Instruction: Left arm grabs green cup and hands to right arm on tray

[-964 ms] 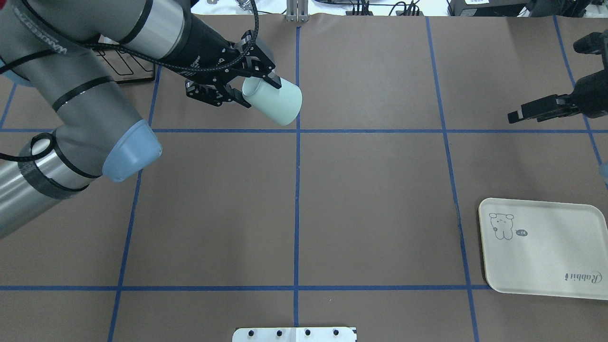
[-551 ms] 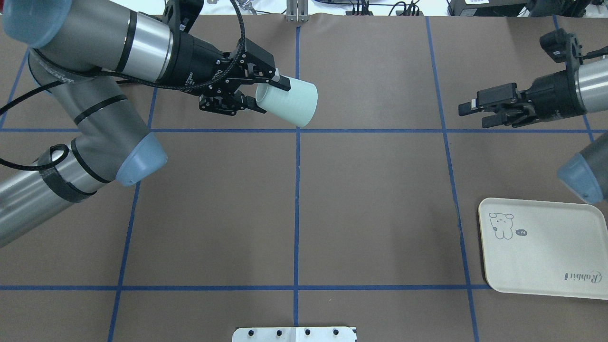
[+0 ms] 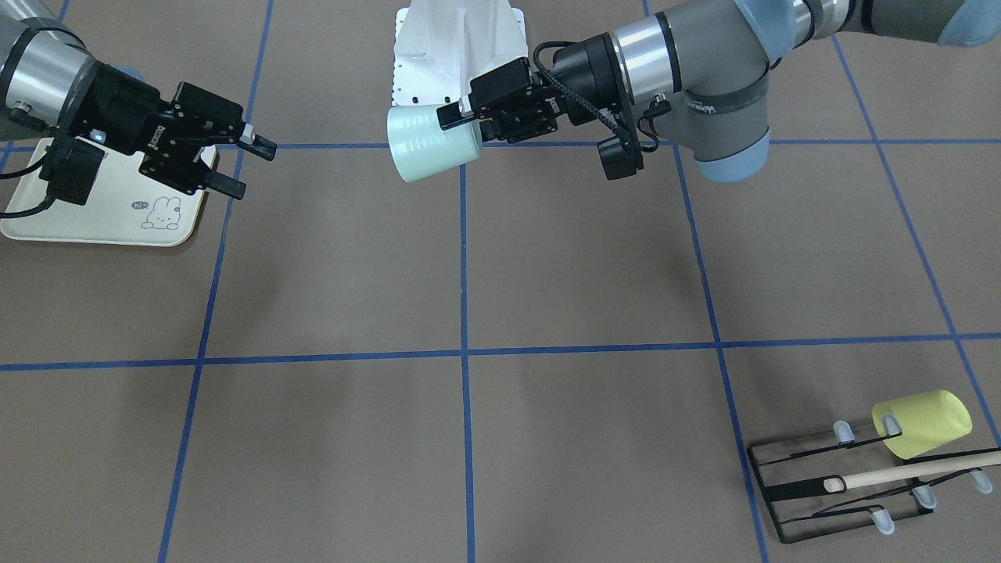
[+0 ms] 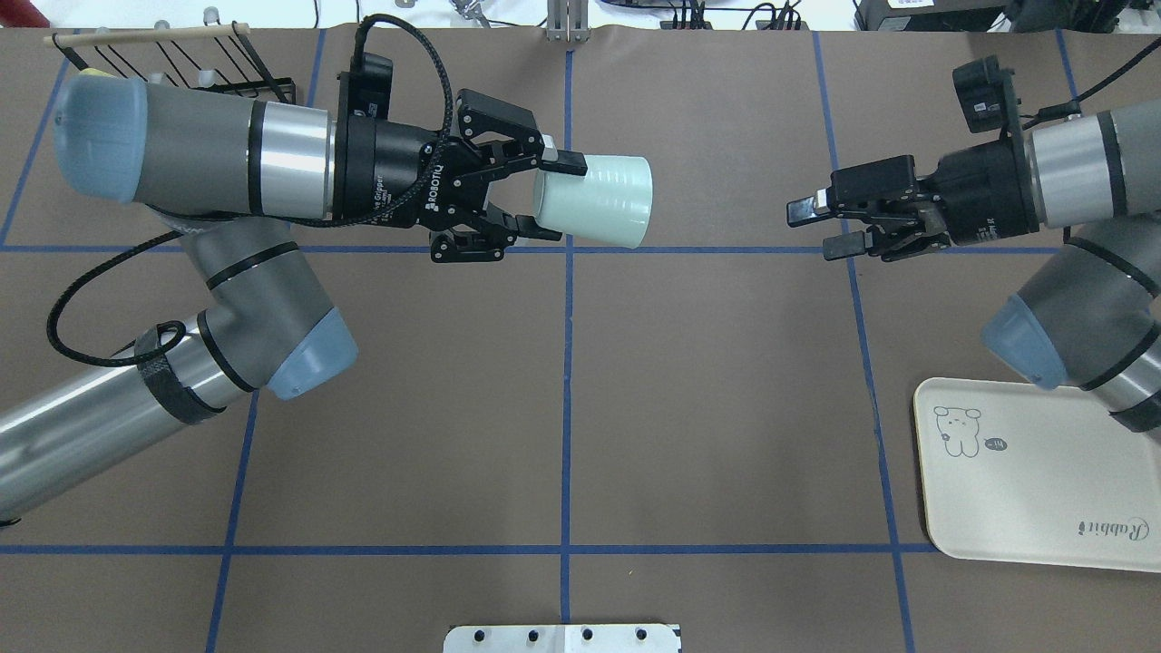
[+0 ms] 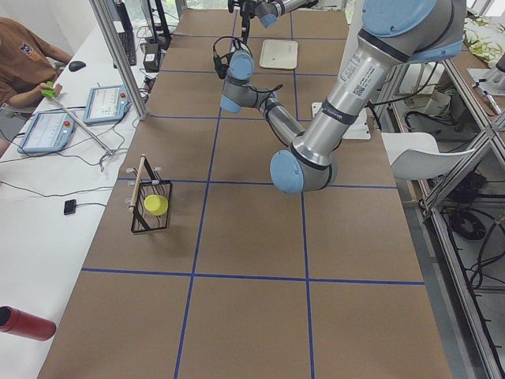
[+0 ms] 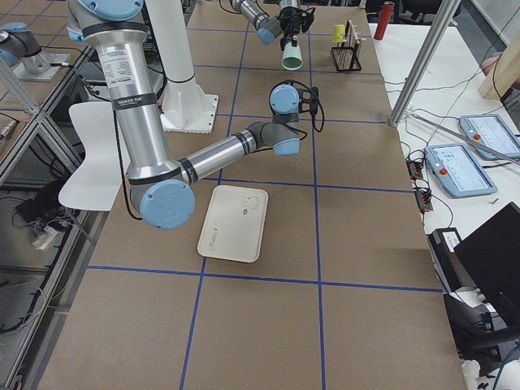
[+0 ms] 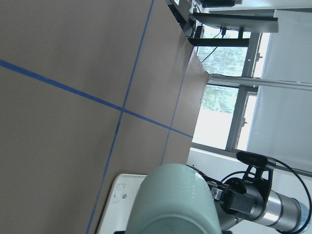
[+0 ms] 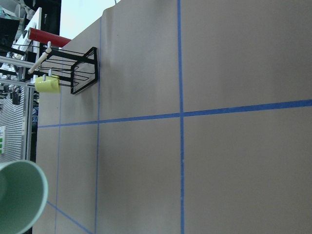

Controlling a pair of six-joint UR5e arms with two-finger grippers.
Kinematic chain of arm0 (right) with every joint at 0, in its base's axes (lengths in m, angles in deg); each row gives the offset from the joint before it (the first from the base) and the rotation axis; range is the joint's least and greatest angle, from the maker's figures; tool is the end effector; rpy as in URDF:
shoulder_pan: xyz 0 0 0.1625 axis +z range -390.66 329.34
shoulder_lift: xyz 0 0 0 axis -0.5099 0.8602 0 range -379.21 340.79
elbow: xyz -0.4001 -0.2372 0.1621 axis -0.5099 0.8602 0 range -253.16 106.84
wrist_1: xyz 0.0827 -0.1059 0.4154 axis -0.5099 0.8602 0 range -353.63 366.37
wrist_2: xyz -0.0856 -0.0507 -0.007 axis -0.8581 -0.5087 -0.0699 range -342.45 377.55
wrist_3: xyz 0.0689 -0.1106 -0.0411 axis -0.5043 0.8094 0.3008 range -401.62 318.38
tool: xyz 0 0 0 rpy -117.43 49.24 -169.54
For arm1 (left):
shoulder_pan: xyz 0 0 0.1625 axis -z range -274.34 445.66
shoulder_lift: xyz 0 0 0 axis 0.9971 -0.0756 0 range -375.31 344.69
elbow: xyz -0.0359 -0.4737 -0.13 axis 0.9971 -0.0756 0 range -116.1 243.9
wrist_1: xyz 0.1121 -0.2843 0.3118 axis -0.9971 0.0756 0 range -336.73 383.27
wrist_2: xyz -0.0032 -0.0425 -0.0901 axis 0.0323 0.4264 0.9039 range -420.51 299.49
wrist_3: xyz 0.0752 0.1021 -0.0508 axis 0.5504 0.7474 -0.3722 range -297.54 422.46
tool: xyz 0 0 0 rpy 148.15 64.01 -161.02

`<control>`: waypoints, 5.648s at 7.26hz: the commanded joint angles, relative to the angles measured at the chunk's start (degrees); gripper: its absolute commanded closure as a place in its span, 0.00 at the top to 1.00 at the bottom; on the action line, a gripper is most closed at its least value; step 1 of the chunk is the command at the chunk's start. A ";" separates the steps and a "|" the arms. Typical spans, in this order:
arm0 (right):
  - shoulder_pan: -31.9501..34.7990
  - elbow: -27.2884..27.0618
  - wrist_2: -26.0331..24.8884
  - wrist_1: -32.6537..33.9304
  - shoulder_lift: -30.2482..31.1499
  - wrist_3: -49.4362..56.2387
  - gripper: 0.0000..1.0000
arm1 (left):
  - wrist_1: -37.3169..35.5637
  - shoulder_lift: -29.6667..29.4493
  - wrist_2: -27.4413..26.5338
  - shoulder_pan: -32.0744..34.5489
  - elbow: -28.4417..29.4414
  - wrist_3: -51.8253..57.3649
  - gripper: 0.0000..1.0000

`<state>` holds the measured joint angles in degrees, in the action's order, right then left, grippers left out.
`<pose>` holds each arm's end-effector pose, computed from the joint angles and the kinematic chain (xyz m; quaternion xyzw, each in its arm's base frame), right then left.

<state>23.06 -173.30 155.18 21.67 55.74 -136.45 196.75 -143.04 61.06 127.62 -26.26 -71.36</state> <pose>-0.3157 -0.4847 0.3471 0.0533 -0.7451 0.0183 0.6646 0.4622 -0.4986 0.1510 -0.1468 0.8368 -0.1469 0.5066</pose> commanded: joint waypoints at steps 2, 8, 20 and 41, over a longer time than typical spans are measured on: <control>-6.83 1.86 -10.82 -21.00 -0.94 -17.24 0.93 | 11.32 1.60 -0.89 -0.29 0.24 -16.62 0.00; -15.57 5.38 -25.75 -35.07 -4.36 -29.72 0.94 | 12.94 1.96 -2.91 -0.73 -1.86 -25.08 0.00; -17.06 7.15 -27.95 -34.81 -7.27 -29.80 0.94 | 11.88 1.43 -5.46 -3.37 -3.09 -25.44 0.00; -16.80 4.25 -27.24 -36.73 -6.48 -30.24 0.00 | 10.39 2.05 -4.93 -5.48 -5.20 -24.47 1.00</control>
<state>6.12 -168.97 127.95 -14.28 48.93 -166.55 207.09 -141.17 55.87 121.40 -30.96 -95.86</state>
